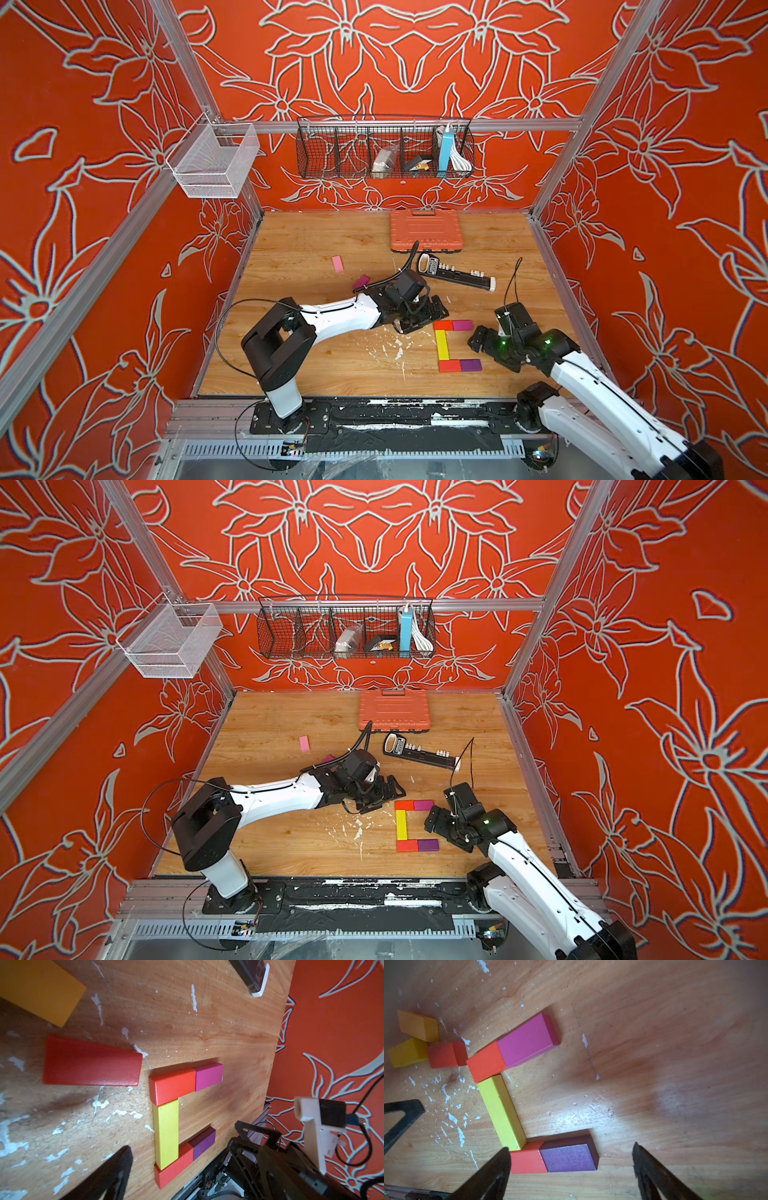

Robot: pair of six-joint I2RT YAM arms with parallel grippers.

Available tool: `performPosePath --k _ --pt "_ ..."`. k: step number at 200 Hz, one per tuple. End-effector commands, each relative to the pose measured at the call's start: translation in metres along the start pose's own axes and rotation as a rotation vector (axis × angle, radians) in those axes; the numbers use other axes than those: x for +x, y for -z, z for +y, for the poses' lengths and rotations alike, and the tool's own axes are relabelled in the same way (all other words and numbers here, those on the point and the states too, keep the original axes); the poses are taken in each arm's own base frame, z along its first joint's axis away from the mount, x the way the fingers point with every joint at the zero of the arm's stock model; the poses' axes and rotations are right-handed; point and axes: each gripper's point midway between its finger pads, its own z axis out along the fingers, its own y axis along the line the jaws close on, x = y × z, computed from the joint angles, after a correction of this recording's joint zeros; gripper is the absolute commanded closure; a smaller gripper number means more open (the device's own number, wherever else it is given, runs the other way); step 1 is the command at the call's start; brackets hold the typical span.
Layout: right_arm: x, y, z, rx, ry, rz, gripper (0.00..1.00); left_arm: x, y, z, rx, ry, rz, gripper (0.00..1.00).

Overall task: Assemble the letter c with building blocks
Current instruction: Move the building block to the center of the board.

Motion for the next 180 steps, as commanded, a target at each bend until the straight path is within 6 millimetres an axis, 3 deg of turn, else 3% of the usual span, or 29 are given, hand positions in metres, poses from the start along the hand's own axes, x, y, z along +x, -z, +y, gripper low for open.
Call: performPosePath --k 1,49,101,139,180 --pt "-0.010 0.009 0.004 0.003 0.008 -0.037 0.07 -0.001 -0.005 -0.001 -0.007 -0.013 0.022 0.05" --pt "-0.013 0.013 0.006 -0.003 0.028 -0.040 0.07 -0.010 -0.001 0.001 -0.035 -0.036 0.008 0.05" --pt "-0.035 0.031 0.034 -0.023 0.129 -0.053 0.08 -0.046 0.049 0.032 -0.115 -0.028 -0.073 0.04" --pt "-0.054 0.028 0.078 -0.066 0.190 -0.012 0.10 -0.077 0.097 0.066 -0.172 0.004 -0.130 0.03" --pt "-0.065 0.013 0.143 -0.040 0.350 0.038 0.11 -0.104 0.148 0.103 -0.160 0.092 -0.197 0.02"
